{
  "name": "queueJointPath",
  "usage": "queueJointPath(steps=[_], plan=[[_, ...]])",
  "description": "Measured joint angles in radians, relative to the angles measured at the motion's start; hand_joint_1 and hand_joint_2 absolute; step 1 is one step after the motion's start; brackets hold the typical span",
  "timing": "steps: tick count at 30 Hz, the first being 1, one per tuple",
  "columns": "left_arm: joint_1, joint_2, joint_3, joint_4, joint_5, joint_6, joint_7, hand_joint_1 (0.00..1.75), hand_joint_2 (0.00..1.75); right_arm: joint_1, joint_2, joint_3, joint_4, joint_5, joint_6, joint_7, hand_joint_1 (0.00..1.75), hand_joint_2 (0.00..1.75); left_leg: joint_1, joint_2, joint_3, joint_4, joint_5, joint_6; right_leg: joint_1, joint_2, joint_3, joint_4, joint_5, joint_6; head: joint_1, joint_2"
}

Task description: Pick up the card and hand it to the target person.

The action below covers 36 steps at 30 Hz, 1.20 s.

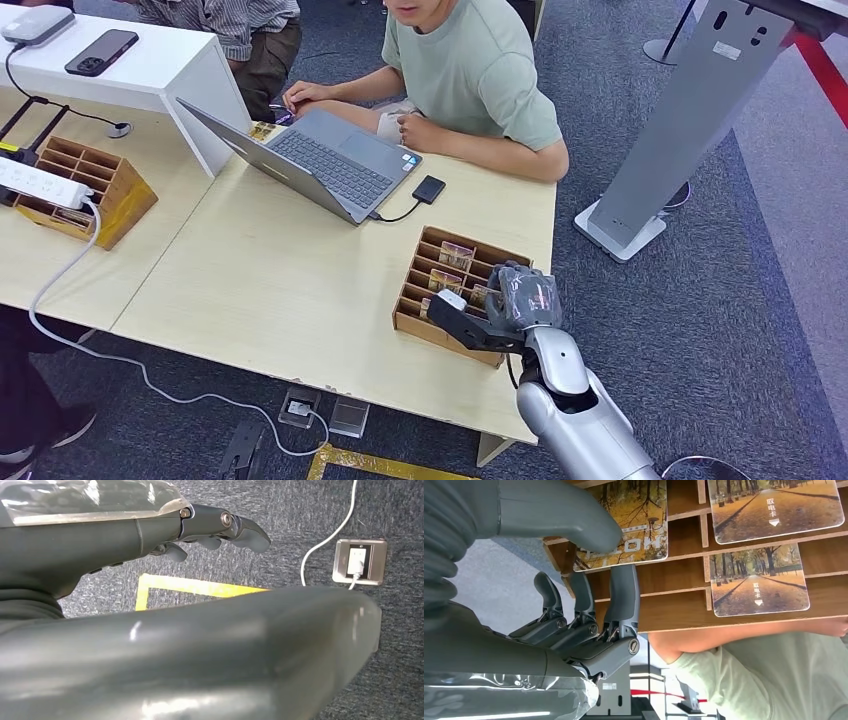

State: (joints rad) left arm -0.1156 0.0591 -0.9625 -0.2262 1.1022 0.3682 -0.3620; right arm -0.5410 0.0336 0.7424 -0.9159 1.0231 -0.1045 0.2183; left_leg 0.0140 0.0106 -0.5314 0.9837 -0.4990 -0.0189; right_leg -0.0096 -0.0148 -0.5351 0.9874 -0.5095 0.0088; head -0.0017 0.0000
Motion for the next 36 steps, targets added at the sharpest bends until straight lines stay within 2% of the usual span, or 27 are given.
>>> queueJointPath(steps=[8,15,26,29,36], plan=[[0.000,0.000,0.000,0.000,0.008,0.005,0.001,0.00,0.00,0.005,0.012,0.006,0.004,-0.008,-0.012,-0.008,1.58,1.75,0.000,0.000,0.000,0.000,0.000,0.000,0.000,0.000,0.000,0.000,0.000,0.000,0.000,0.000],[0.000,0.001,0.000,0.000,0.014,0.004,-0.001,0.00,0.00,0.000,0.008,0.003,-0.026,-0.027,-0.022,-0.006,1.58,1.75,0.000,0.000,0.000,0.000,0.000,0.000,0.000,0.000,0.000,0.000,0.000,0.000,0.000,0.000],[0.000,0.003,-0.005,0.000,0.021,-0.005,-0.016,0.00,0.00,-0.002,-0.045,-0.032,-0.195,-0.035,-0.025,0.029,1.54,1.75,0.000,0.000,0.000,0.000,0.000,0.000,0.000,0.000,0.000,0.000,0.000,0.000,0.000,0.000],[0.001,0.005,-0.006,0.000,0.023,-0.009,-0.020,0.00,0.00,-0.002,-0.063,-0.051,-0.253,-0.035,-0.036,0.030,1.49,1.75,0.000,0.000,0.000,0.001,0.000,0.000,0.000,0.000,0.000,0.000,0.000,0.000,0.000,0.000],[0.001,0.007,-0.013,0.000,0.029,-0.025,-0.028,0.00,0.00,-0.004,-0.100,-0.113,-0.402,-0.012,-0.085,0.029,1.49,1.75,0.000,0.000,0.000,0.001,0.000,0.000,0.000,0.000,0.000,0.000,0.000,0.000,0.000,0.000]])
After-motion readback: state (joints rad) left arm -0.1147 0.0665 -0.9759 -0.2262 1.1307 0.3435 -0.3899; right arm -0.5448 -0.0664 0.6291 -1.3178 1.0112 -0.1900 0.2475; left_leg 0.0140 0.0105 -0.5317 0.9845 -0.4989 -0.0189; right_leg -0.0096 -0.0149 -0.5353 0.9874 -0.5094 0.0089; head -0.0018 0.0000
